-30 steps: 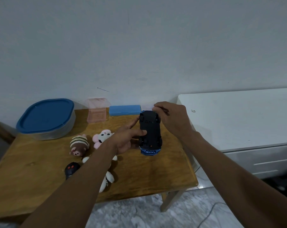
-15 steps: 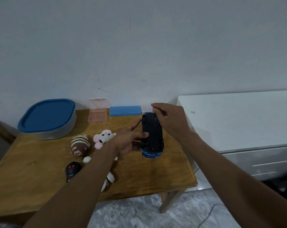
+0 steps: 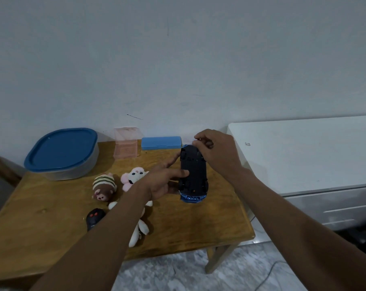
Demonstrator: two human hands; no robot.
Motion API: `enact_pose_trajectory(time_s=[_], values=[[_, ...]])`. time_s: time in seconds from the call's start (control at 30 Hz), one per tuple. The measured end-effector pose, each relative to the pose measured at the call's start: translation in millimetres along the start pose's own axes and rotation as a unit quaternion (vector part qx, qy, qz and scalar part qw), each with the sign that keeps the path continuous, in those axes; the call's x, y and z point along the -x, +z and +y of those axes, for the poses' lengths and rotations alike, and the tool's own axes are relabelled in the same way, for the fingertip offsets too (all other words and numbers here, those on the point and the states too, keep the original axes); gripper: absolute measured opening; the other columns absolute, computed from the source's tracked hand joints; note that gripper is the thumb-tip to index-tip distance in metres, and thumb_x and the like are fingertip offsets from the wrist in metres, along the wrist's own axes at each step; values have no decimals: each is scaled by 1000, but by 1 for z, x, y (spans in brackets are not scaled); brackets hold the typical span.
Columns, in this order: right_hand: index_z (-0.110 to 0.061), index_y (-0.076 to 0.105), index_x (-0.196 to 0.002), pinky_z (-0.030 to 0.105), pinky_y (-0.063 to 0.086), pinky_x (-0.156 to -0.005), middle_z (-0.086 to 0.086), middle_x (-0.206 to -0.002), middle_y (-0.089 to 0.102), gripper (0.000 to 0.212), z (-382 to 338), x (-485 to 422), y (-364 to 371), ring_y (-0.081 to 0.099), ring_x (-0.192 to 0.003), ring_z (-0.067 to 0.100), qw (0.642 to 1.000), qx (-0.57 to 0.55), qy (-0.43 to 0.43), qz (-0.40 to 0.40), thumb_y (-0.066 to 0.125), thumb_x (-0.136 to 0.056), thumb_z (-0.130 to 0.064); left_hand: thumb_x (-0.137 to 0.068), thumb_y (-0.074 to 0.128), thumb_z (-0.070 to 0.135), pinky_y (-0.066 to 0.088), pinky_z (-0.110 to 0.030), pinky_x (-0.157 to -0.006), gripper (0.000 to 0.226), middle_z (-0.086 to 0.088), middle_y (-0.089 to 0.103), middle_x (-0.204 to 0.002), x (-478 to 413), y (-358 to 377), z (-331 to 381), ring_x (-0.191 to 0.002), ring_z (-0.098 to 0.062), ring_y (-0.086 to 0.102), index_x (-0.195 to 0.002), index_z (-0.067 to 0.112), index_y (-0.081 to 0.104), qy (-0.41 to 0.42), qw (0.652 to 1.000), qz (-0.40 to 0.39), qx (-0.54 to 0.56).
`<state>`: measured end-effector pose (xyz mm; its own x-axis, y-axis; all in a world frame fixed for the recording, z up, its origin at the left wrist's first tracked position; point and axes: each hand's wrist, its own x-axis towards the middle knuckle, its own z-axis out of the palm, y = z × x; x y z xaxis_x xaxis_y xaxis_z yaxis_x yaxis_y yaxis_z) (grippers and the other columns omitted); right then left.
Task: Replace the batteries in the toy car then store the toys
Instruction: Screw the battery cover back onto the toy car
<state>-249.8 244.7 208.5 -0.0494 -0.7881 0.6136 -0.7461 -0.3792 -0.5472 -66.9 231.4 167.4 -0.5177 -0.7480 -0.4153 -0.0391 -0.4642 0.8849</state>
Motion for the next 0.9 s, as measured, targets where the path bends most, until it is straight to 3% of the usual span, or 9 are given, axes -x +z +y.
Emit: enact_pose_trajectory(time_s=[0.2, 0.33, 0.43, 0.6, 0.67, 0.77, 0.9], values=[[-11, 69, -108, 31, 60, -69, 2, -90, 74, 21, -4, 5, 0, 70, -77, 13, 1000, 0, -10, -4, 65, -88, -16, -88, 64, 3, 56, -45, -81, 61, -15, 68, -116, -1, 2, 5, -103, -36, 66, -128, 46, 49, 1, 1000, -11, 5], [-15, 66, -101, 32, 56, -65, -1, -75, 69, 13, -7, 3, -3, 64, -68, 13, 1000, 11, -5, -2, 65, -88, -14, -88, 64, 3, 56, -49, -83, 59, -16, 66, -119, -2, 1, 4, -107, -39, 64, -125, 47, 52, 3, 1000, -18, 0], [-13, 68, -91, 35, 53, -64, -1, -74, 68, 7, -4, 0, -6, 60, -65, 12, 999, 31, -2, -7, 67, -86, -19, -87, 65, 3, 55, -52, -86, 64, -16, 66, -121, -4, -1, 2, -108, -39, 64, -135, 44, 48, 4, 1000, -18, 1], [-8, 66, -116, 34, 59, -78, 7, -100, 73, 28, -4, 5, -4, 70, -84, 17, 999, 13, -2, -33, 62, -90, -16, -87, 65, 4, 54, -50, -87, 68, -17, 65, -122, -5, -5, 2, -109, -39, 63, -139, 43, 44, 1, 1000, -15, -3], [-9, 69, -112, 34, 58, -80, 3, -99, 74, 23, -4, 4, -3, 70, -86, 15, 1000, 4, 10, -27, 61, -90, -11, -87, 66, 4, 55, -49, -84, 69, -16, 66, -121, -4, -4, 3, -107, -38, 64, -139, 43, 44, 0, 1000, -17, -5], [-14, 69, -95, 30, 57, -72, -5, -80, 69, 10, -7, 1, 0, 65, -74, 8, 998, -9, 58, -36, 68, -86, -18, -87, 65, 4, 56, -44, -77, 68, -16, 66, -120, -3, -4, 0, -103, -36, 66, -138, 44, 45, -3, 1000, -20, -14], [-15, 60, -80, 27, 51, -60, -4, -66, 59, 21, -7, 2, 2, 53, -61, 8, 993, 1, 115, -36, 74, -80, -30, -86, 67, 5, 56, -48, -83, 73, -16, 68, -118, -3, -9, -4, -104, -37, 66, -141, 45, 41, -15, 1000, -22, -12]])
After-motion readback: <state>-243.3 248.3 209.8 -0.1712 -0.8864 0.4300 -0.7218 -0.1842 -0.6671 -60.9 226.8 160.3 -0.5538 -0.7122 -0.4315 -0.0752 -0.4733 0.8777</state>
